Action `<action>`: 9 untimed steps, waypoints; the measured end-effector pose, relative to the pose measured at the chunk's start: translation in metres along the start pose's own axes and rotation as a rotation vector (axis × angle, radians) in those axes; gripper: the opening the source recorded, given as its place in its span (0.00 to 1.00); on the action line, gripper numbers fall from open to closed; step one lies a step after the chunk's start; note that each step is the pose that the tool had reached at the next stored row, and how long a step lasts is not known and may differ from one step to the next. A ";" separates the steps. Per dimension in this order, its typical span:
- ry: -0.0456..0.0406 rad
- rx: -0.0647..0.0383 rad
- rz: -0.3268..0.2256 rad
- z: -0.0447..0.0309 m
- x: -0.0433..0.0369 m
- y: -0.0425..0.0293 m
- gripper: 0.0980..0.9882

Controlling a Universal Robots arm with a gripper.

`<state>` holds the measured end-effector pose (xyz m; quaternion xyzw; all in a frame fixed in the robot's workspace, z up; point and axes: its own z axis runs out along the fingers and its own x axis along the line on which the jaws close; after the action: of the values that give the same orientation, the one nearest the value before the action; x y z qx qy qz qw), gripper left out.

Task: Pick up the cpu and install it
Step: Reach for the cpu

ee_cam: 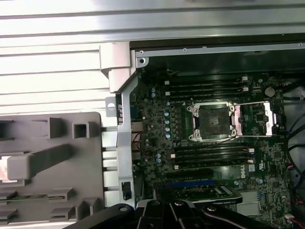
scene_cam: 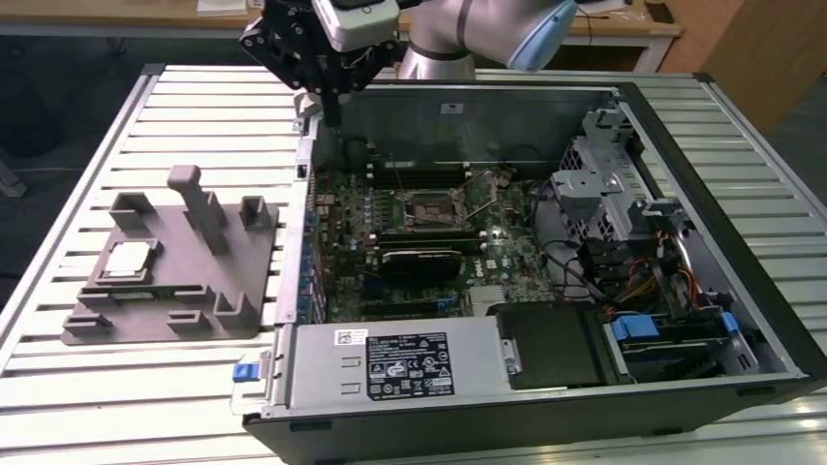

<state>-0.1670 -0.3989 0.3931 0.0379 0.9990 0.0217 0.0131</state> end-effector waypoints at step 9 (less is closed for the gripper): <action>0.0000 0.000 0.000 -0.0002 0.0107 -0.0008 0.01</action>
<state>-0.1777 -0.3989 0.3930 0.0378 0.9990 0.0217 0.0130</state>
